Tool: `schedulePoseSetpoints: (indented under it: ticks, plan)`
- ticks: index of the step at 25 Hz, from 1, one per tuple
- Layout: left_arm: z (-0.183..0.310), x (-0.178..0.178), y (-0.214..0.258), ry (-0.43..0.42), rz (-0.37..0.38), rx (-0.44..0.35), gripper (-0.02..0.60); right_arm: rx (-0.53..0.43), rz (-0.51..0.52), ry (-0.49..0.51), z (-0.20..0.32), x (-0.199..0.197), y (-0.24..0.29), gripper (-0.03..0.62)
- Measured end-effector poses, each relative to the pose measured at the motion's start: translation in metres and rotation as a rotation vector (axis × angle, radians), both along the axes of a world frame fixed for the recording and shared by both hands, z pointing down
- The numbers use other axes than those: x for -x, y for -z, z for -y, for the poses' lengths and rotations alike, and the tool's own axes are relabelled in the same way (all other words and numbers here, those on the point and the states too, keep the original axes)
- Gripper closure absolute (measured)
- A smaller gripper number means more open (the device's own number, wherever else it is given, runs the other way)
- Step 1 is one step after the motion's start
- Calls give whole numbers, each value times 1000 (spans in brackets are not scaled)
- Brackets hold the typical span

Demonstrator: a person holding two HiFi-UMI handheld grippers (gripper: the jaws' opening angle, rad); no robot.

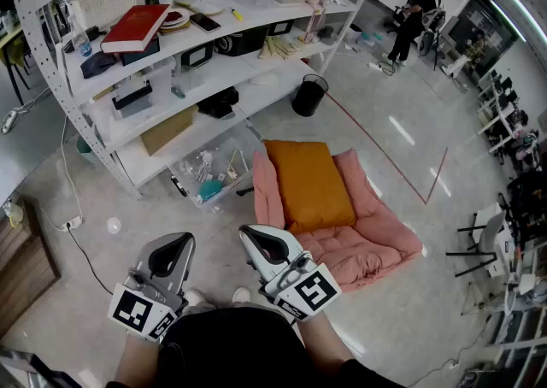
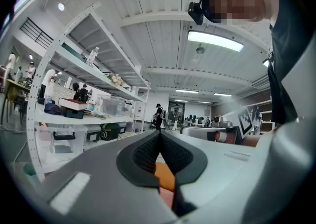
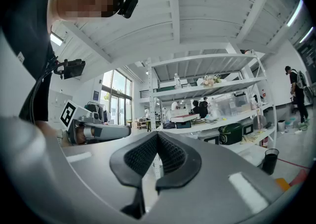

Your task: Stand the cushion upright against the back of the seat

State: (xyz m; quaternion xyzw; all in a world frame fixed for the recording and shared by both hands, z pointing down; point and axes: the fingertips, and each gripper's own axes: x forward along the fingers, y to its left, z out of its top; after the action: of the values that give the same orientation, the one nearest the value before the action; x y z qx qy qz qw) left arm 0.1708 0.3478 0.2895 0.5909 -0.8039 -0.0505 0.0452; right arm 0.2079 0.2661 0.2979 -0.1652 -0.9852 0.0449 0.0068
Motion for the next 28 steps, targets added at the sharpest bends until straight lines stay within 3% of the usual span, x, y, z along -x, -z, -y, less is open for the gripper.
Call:
schedulePoseSetpoints:
  ticks: [21,28]
  plan:
    - [-76,32,-29,-14,-44,16,566,-15,-31,-60,-58,21,-24,591]
    - [-88,46,-40,-3,-67,23,566,41,-68,-115,-48,22,-42,591]
